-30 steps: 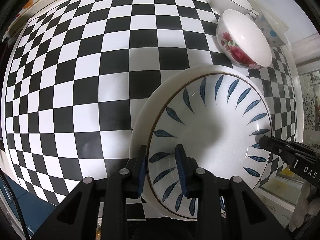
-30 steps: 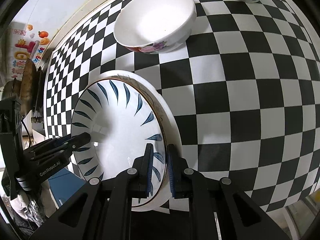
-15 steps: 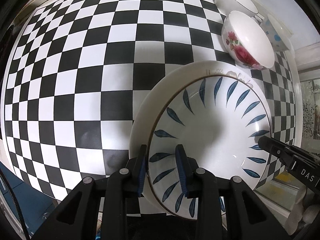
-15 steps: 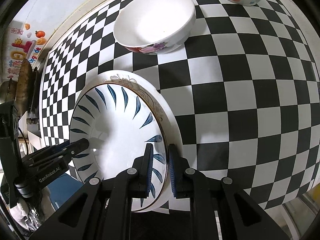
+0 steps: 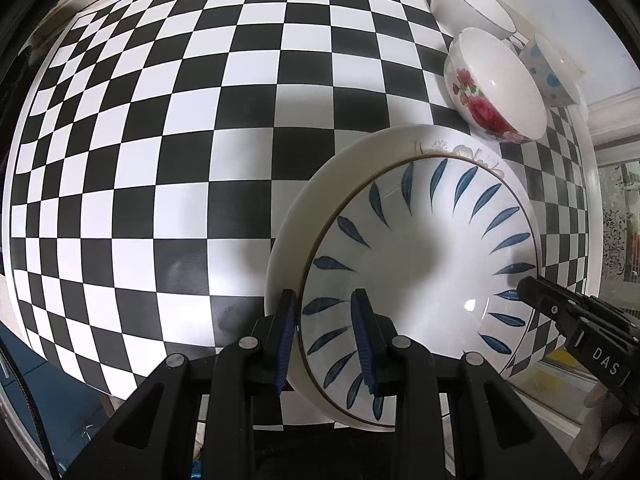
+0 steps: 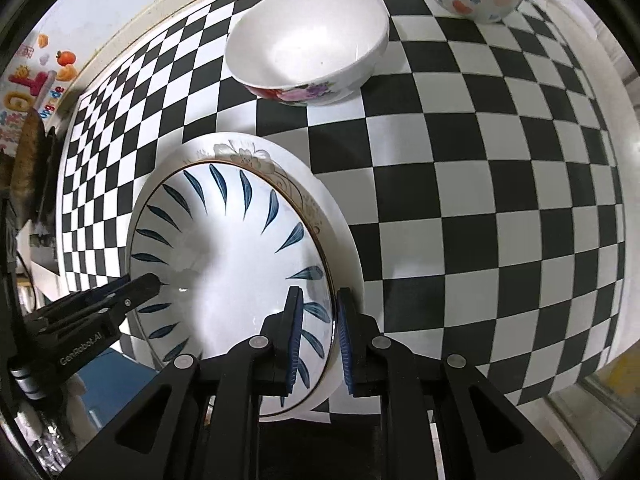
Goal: Organize plates and bowls
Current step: 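Lower the blue-striped plate with both grippers onto the plate stack, then open both grippers and pull them back from the plate stack, then reach both grippers to the pink-rose bowl and grasp its rim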
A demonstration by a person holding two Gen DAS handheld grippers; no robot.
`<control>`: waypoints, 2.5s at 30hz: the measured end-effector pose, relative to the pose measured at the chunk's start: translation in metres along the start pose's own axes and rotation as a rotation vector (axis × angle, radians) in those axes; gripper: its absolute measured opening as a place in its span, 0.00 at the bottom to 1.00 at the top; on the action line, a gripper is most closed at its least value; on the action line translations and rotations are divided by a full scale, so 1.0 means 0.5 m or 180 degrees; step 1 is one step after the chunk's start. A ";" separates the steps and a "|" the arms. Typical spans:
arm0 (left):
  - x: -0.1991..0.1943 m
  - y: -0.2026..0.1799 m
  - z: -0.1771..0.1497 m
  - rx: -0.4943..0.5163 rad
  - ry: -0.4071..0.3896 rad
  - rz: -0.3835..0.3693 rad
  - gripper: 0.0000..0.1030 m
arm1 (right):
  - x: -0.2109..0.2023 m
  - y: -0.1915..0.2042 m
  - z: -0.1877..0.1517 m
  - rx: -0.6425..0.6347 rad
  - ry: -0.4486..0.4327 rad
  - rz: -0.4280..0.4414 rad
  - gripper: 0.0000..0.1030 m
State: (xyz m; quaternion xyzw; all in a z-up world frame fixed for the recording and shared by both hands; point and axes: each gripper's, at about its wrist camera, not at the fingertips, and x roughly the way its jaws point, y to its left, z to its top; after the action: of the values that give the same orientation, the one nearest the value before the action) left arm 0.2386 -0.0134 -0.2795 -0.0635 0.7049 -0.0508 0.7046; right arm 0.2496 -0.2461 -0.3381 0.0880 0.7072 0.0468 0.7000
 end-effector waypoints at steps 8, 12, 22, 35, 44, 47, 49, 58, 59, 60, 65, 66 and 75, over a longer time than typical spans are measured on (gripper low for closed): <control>-0.035 -0.020 -0.025 0.0042 -0.0183 0.0133 0.25 | -0.016 0.032 -0.014 -0.0033 -0.0097 -0.0153 0.26; -0.076 -0.023 -0.046 0.0108 -0.0334 0.0201 0.25 | -0.044 0.043 -0.033 -0.0038 -0.0192 -0.0135 0.26; -0.239 -0.028 -0.134 0.0286 -0.0813 0.0156 0.25 | -0.219 0.101 -0.144 -0.0182 -0.0787 -0.0191 0.45; -0.403 -0.017 -0.270 0.0367 -0.1403 0.0126 0.41 | -0.414 0.161 -0.333 -0.0166 -0.1399 -0.0268 0.81; -0.454 -0.013 -0.355 0.0440 -0.1496 0.0048 0.41 | -0.494 0.195 -0.438 -0.0133 -0.1640 -0.0236 0.83; -0.466 -0.009 -0.376 0.0454 -0.1513 0.0019 0.41 | -0.512 0.201 -0.466 -0.0121 -0.1711 -0.0264 0.83; -0.472 -0.008 -0.387 0.0466 -0.1525 0.0004 0.41 | -0.525 0.205 -0.484 -0.0104 -0.1753 -0.0282 0.83; -0.487 -0.022 -0.409 0.0544 -0.1555 0.0009 0.41 | -0.545 0.206 -0.518 -0.0111 -0.1784 -0.0296 0.84; -0.487 -0.025 -0.407 0.0551 -0.1553 0.0006 0.41 | -0.545 0.205 -0.518 -0.0112 -0.1780 -0.0290 0.84; -0.486 -0.027 -0.404 0.0558 -0.1554 0.0004 0.41 | -0.545 0.206 -0.519 -0.0104 -0.1790 -0.0290 0.84; -0.477 -0.047 -0.363 0.0561 -0.1560 0.0025 0.41 | -0.540 0.178 -0.483 -0.0051 -0.1785 -0.0210 0.84; -0.474 -0.051 -0.348 0.0557 -0.1557 0.0039 0.41 | -0.536 0.164 -0.462 -0.0028 -0.1766 -0.0171 0.84; -0.360 -0.107 -0.082 0.0440 -0.1242 0.0002 0.41 | -0.461 -0.002 -0.202 0.0253 -0.1604 0.0108 0.84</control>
State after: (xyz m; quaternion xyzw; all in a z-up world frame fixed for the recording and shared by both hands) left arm 0.1983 -0.0379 -0.0931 -0.0234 0.5498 -0.0855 0.8305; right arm 0.1498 -0.2849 -0.1102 0.1361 0.5101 0.0073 0.8492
